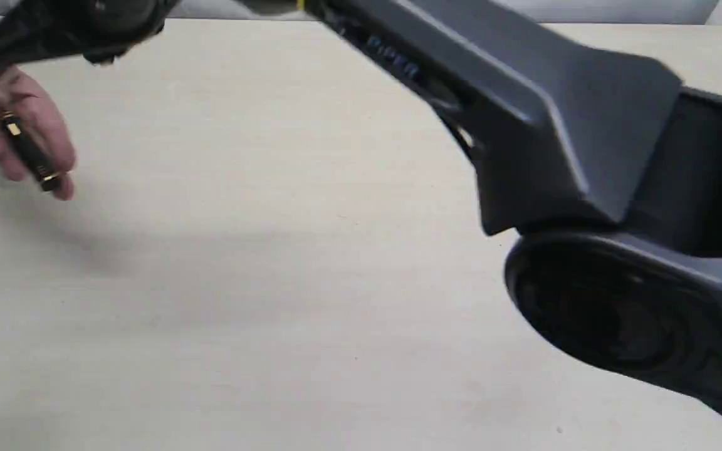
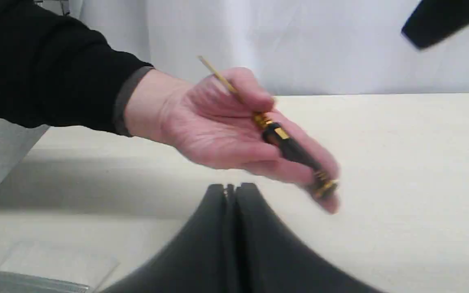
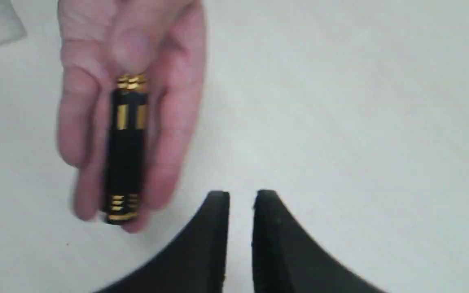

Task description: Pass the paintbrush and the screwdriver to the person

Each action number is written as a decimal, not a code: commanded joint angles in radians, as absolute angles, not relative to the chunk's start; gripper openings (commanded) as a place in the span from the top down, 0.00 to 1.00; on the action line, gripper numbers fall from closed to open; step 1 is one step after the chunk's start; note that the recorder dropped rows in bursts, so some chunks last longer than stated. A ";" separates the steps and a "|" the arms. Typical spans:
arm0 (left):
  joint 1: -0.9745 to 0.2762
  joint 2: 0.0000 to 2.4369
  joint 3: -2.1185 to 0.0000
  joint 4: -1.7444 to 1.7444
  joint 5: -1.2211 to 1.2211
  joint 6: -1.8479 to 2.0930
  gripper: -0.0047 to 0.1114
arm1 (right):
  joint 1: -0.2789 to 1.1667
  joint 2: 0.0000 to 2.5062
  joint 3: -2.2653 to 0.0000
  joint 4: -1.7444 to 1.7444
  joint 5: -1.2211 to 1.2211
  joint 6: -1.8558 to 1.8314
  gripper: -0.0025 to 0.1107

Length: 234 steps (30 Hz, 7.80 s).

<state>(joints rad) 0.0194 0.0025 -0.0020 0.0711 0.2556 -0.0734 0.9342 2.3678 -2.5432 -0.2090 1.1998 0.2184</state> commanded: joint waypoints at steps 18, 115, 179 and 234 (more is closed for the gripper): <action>0.011 0.000 0.000 0.067 0.252 -0.075 0.96 | 1.161 1.950 -2.558 -0.517 1.221 0.064 0.94; 0.011 0.000 0.000 0.069 0.248 -0.075 0.96 | -0.142 0.119 -0.066 -0.315 -0.075 0.500 0.94; 0.011 0.000 0.000 0.070 0.249 -0.075 0.96 | -0.101 0.000 0.000 -0.121 0.164 0.023 0.94; 0.011 0.000 0.000 0.069 0.249 -0.075 0.96 | -0.062 0.000 0.000 -0.116 0.360 0.023 0.94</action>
<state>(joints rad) 0.0194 0.0025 -0.0020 0.0711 0.2556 -0.0734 -0.0650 0.0052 -0.0027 -0.1117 0.3577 0.0336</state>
